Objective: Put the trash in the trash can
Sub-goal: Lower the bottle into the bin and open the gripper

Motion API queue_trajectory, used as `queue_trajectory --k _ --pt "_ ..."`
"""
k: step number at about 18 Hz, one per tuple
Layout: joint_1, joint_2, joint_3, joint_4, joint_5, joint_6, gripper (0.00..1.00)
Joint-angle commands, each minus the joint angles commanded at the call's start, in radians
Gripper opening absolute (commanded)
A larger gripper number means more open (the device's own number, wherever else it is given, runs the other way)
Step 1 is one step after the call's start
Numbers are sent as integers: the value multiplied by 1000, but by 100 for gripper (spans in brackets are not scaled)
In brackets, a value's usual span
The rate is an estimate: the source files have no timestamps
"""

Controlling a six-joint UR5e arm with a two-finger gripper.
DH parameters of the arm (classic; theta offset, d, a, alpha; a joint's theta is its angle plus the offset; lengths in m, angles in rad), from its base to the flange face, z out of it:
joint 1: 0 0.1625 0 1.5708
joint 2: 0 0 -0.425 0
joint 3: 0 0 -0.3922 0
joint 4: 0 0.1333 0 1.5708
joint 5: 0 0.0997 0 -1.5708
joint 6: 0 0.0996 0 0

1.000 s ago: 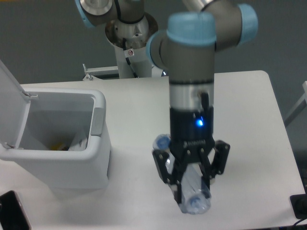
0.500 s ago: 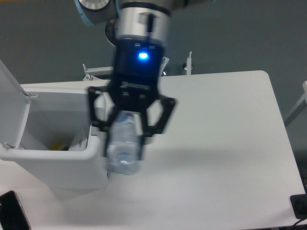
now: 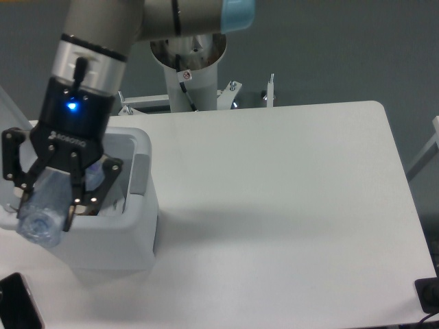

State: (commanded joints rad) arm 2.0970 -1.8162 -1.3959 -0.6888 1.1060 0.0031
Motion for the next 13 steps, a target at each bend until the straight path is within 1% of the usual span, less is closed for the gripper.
queue_trajectory --k 1,2,3,7,10,11,13 --pt "0 3 -11 0 2 3 76" --pt "0 9 -17 2 2 14 94" --pt "1 17 -18 0 2 17 100" --pt "24 41 -22 0 8 18 100" --pt "122 81 -29 -8 14 18 100" --pt "177 90 -49 -6 40 21 100" --pt "277 94 -61 -9 63 49 100"
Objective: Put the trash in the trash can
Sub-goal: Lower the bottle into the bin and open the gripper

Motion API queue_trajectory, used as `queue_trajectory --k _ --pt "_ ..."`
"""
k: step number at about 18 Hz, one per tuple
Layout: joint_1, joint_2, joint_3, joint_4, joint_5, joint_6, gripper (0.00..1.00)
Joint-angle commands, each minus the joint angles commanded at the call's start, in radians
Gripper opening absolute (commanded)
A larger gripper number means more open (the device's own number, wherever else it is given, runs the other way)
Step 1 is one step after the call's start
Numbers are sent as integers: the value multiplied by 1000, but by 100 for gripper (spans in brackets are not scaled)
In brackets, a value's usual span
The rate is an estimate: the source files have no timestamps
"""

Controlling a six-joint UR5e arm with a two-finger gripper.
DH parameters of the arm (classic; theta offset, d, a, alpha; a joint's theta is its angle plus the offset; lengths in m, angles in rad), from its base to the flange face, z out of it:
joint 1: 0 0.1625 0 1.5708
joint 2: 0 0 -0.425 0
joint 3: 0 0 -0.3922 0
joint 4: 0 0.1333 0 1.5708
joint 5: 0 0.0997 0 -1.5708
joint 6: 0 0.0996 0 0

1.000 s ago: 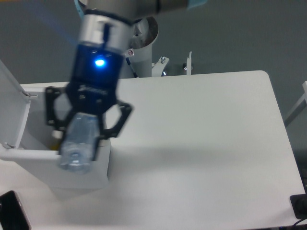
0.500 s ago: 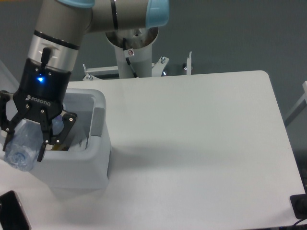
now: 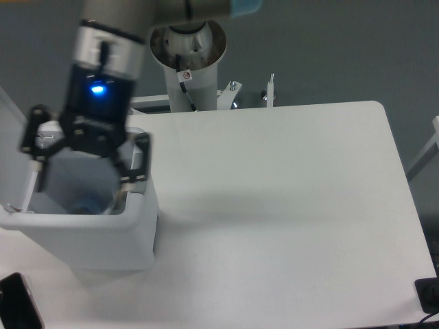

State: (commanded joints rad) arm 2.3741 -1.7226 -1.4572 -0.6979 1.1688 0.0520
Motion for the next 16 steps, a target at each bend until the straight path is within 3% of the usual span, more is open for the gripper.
queue_trajectory --k 2,4,9,12,16 --pt "71 0 -2 -20 35 54 100" --pt "124 11 -31 -43 58 257 100" --pt "256 129 -124 -262 208 795 100" --pt "281 143 -106 -360 236 879 100" --pt "298 155 -118 -370 296 881 100"
